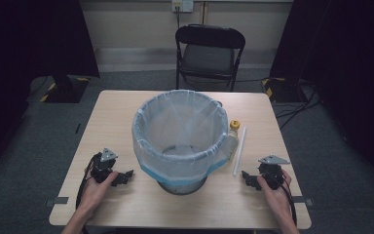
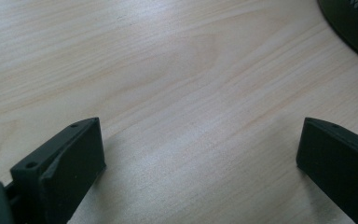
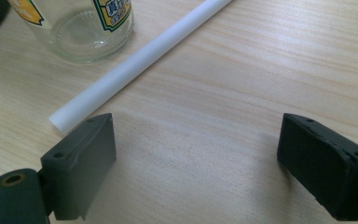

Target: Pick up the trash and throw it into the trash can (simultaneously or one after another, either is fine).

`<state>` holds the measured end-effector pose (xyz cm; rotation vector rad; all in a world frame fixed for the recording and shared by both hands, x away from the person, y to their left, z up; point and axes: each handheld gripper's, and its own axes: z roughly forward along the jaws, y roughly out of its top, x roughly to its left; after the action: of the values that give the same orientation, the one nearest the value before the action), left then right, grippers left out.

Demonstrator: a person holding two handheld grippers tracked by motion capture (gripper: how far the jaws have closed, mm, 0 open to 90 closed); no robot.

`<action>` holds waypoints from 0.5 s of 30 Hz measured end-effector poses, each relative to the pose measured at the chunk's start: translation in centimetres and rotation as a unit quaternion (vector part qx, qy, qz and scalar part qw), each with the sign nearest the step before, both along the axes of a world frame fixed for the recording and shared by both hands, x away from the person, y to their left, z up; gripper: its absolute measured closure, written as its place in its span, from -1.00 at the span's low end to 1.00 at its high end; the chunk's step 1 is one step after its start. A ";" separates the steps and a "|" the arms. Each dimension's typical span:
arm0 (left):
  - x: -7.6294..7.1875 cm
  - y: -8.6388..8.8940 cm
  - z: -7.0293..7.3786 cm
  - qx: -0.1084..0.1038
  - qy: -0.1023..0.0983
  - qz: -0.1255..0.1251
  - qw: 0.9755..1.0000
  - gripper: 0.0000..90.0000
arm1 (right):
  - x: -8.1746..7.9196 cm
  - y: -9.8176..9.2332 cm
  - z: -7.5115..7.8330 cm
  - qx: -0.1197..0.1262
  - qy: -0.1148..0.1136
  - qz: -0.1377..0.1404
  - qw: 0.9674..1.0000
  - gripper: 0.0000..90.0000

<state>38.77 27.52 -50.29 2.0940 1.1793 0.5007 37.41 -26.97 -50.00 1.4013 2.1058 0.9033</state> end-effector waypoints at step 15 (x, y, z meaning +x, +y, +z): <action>0.0 0.0 0.0 0.000 0.000 0.000 1.000 -0.99 | 0.0 0.2 0.5 0.019 0.009 0.009 1.000 -0.59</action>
<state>38.75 27.52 -50.28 2.0942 1.1793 0.5004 37.36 -26.81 -49.50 1.4167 2.1279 0.9453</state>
